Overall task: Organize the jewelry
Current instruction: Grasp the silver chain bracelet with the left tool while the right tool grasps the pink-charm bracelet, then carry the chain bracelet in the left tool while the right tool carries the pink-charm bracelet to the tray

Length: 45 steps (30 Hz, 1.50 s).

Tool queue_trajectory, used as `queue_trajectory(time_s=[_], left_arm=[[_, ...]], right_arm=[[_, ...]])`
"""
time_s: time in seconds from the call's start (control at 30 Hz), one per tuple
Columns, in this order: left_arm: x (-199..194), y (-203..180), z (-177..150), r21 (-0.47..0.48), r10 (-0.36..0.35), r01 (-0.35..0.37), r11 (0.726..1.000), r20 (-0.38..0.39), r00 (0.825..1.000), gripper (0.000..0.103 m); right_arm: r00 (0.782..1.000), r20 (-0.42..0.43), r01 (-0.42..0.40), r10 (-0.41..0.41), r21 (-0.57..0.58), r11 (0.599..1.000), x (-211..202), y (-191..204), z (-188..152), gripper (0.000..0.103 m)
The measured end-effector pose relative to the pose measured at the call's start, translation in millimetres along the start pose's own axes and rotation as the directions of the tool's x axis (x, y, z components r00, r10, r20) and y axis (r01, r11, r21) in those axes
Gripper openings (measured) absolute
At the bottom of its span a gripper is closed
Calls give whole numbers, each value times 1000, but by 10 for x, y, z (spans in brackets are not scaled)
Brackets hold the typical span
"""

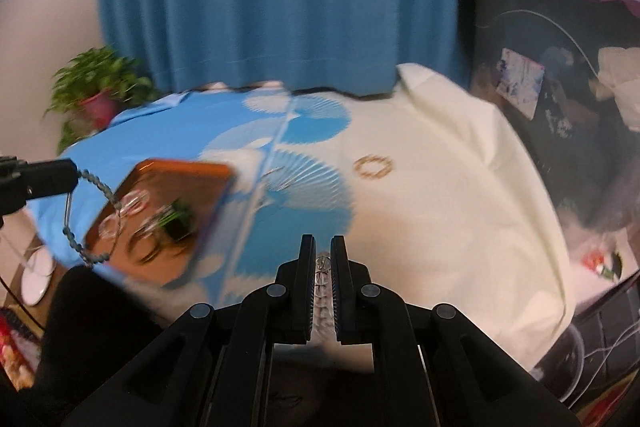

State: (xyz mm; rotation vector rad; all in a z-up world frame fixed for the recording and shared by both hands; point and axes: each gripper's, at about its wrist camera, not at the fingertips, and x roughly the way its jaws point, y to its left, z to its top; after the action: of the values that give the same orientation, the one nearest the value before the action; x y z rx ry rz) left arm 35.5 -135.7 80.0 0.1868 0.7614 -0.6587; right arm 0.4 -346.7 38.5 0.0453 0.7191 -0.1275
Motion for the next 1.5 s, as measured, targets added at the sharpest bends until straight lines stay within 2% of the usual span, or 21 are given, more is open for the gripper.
queue_trajectory(time_s=[0.33, 0.6, 1.1, 1.5], left_arm=[[-577, 336, -908, -130, 40, -41, 991, -9, 999, 0], [-735, 418, -1255, -165, 59, -60, 984, -7, 998, 0], [-761, 479, -1312, -188, 50, -48, 981, 3, 999, 0], [-532, 839, -1133, -230, 55, -54, 972, -3, 998, 0]], right_arm=[[992, -77, -107, 100, -94, 990, -431, 905, -738, 8], [983, -122, -158, 139, -164, 974, -613, 1386, -1061, 8], [982, -143, -155, 125, -222, 963, -659, 1598, -1093, 8], [976, -189, -154, 109, -244, 958, -327, 1672, -956, 8]])
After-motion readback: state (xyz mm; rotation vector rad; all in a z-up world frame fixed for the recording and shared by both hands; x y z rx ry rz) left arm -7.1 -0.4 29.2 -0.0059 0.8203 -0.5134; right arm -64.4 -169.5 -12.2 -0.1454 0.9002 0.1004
